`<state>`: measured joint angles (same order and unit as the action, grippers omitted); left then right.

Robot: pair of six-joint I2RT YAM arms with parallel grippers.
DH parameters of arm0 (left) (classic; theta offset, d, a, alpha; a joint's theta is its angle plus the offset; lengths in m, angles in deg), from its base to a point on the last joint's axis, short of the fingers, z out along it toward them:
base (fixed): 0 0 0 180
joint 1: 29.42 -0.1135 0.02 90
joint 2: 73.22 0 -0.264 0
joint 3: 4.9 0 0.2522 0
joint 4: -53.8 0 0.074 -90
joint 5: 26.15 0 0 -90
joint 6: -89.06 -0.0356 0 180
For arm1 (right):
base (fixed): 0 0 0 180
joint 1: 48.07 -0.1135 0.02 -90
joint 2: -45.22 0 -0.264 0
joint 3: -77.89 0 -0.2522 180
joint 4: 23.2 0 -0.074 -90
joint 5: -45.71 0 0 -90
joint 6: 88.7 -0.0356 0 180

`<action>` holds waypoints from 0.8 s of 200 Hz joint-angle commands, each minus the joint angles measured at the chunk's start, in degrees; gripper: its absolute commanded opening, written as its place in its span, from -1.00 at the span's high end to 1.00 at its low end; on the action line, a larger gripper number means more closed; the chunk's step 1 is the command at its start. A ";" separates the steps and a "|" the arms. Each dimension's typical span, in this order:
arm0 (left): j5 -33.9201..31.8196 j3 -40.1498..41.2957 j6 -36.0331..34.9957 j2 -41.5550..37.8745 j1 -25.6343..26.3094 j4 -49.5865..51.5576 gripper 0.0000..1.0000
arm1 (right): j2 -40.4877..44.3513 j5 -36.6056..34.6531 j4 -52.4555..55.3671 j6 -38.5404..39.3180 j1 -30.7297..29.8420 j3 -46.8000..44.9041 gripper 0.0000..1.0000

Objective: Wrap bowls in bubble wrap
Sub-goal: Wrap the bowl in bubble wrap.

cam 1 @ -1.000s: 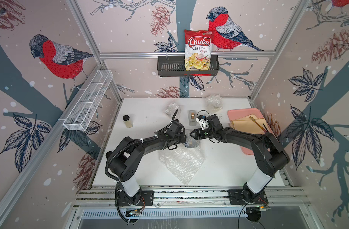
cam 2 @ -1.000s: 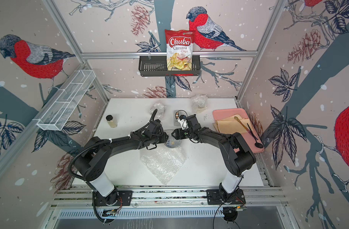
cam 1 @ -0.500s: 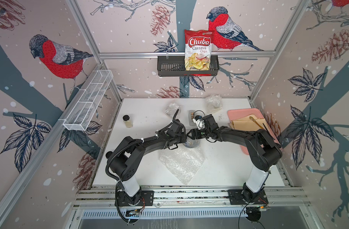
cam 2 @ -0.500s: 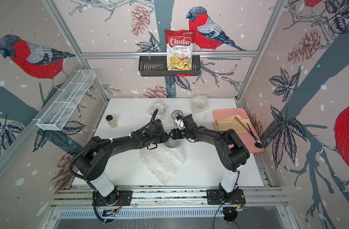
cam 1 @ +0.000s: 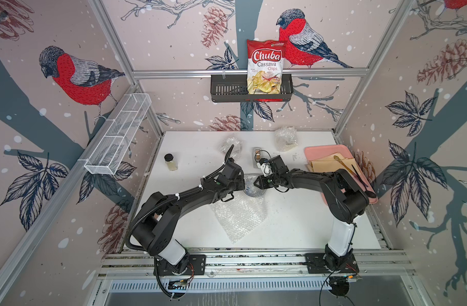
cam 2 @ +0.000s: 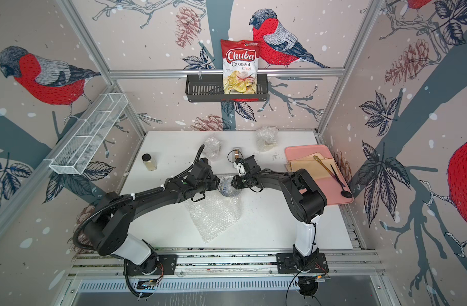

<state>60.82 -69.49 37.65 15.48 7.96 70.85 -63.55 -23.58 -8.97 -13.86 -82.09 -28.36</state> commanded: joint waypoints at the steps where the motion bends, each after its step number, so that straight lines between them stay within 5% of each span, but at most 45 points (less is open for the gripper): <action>1: -2.62 2.80 1.58 -3.32 -2.66 2.24 0.16 | 0.63 -2.80 1.26 0.85 0.23 -0.65 0.42; 34: -1.04 10.82 3.07 -9.93 -11.68 4.02 0.13 | 1.10 -3.84 0.65 0.96 0.51 -1.52 0.51; 68: 1.35 17.15 3.16 -16.67 -20.67 4.72 -0.42 | 0.58 -3.45 0.32 1.04 0.54 -1.41 0.52; 94: 5.20 19.25 2.27 -17.47 -24.54 2.40 -0.43 | 0.56 -3.05 0.10 1.09 0.53 -1.36 0.52; 129: 19.94 18.99 0.93 -10.07 -25.31 -8.67 -0.31 | 0.38 -2.78 -0.25 1.16 0.36 -1.53 0.52; 160: 22.25 16.75 1.84 -6.18 -25.01 -12.53 -0.10 | 0.62 -3.03 -0.21 1.28 0.18 -1.71 0.54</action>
<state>77.98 -51.26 39.16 7.92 -17.20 65.45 -62.89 -24.73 -10.17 -13.44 -81.76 -29.76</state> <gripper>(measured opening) 0.589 0.234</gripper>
